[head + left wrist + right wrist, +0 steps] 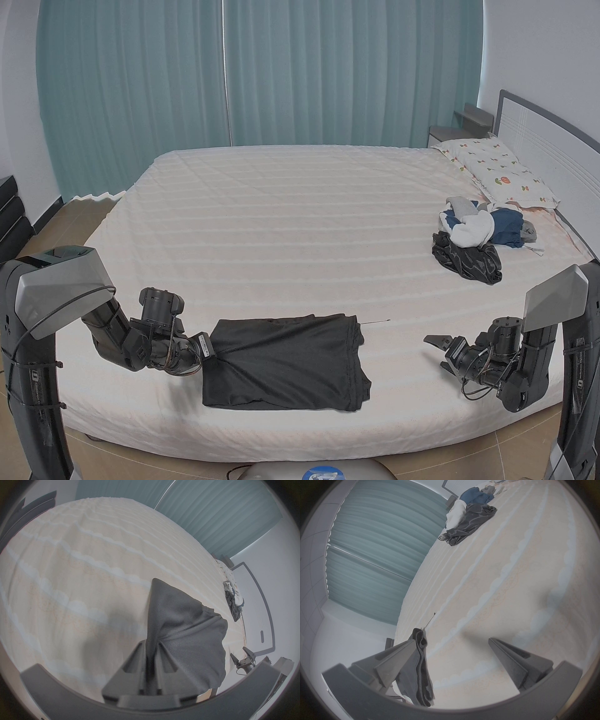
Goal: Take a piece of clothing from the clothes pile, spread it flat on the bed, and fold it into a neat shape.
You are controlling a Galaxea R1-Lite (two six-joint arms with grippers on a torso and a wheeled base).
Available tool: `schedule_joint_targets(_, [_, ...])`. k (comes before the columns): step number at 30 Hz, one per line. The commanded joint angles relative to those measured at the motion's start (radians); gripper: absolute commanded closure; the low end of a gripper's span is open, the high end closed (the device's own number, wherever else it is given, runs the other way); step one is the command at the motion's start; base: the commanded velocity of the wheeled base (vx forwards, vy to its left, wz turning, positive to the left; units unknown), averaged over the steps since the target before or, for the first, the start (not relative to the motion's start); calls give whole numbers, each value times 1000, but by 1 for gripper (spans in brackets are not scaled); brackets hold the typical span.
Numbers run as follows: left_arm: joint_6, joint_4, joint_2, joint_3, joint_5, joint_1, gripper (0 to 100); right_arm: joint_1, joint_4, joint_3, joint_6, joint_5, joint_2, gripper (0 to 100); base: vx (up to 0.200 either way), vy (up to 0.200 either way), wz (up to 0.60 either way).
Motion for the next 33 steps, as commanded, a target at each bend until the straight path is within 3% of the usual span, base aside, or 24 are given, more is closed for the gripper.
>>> schedule_joint_targets(1, [-1,-1,-11,10,1,-4,0,3,-15,1,-1,0,1,0,0,0,0])
schedule_joint_targets(11, [-9,-34,8,-51,4,7,0,4,-13,-2,-3,0,3,0,0,0,0])
schedule_joint_targets(19, [-42,-32,116,-232,36,-24,0,15,-13,-4,-4,-4,8,0,0,0,0])
schedule_joint_targets(25, [-62,-30,154,-275,48,-39,0,32,-15,-15,-30,-53,31,0,0,0,0])
schedule_joint_targets(26, [-62,-32,156,-277,50,-39,100,32,-15,-18,-30,-60,32,0,0,0,0])
schedule_joint_targets(31, [-68,-35,154,-277,53,-39,100,32,-15,-18,-29,-63,31,0,0,0,0])
schedule_joint_targets(33, [-91,-40,150,-277,102,-39,100,32,-15,-16,-29,-64,31,0,0,0,0])
